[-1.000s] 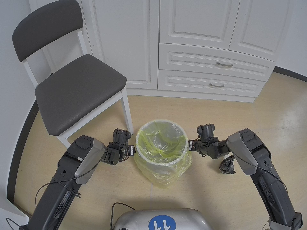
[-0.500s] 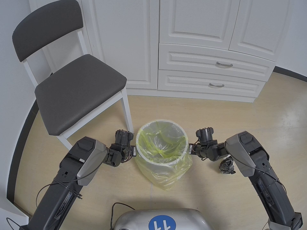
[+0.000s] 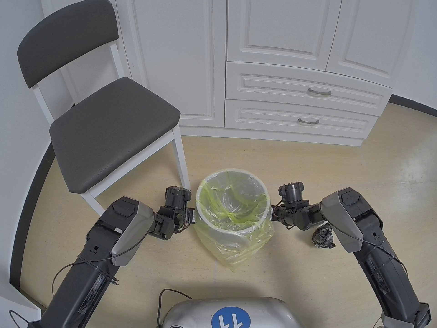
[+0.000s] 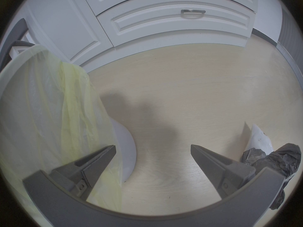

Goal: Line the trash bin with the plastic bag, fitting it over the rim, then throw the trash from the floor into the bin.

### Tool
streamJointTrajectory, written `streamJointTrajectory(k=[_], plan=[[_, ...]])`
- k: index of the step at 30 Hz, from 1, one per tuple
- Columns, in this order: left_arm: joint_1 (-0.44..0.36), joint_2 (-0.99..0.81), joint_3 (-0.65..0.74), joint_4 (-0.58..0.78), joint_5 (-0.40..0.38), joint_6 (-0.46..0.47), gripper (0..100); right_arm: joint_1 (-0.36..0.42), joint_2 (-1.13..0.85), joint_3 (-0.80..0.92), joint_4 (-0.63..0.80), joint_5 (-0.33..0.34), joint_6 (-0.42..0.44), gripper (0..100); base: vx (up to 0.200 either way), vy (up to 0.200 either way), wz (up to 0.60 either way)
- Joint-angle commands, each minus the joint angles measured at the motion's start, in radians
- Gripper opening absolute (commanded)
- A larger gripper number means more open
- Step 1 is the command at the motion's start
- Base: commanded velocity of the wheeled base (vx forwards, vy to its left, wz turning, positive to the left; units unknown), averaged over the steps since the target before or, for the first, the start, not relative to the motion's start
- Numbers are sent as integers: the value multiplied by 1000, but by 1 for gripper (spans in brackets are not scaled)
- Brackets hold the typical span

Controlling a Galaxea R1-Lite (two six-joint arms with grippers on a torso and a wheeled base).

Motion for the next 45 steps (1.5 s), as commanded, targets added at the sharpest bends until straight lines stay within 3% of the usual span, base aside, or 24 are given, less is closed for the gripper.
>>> streamJointTrajectory(k=[1,11,20,22,23,26,30,32,40,45], plan=[[10,3,0,16,33,-1,100,-1,-1,0,-1,0,0,100,0,0,0],[44,-17,0,51,125,-6,100,-2,-4,0,-10,-15,3,100,0,0,0],[37,-250,345,-57,162,25,100,-24,-17,0,-33,-77,21,100,0,0,0],[36,-267,371,-64,189,41,100,-24,-19,8,-47,-80,31,100,0,0,0],[28,-276,393,-86,249,58,100,-24,-30,32,-83,-81,35,100,0,0,0],[19,-284,413,-106,317,83,100,-24,-48,93,-148,-81,34,100,0,0,0],[5,-355,483,-119,315,104,100,-24,-62,152,-234,-81,35,100,0,0,0],[-7,-410,529,-119,272,121,100,-24,-68,167,-261,-81,34,100,0,0,0],[-39,-565,721,-122,169,158,100,-24,-68,169,-263,-81,32,100,0,0,0],[-67,-632,825,-164,162,161,100,-24,-68,170,-264,-81,35,100,0,0,0]])
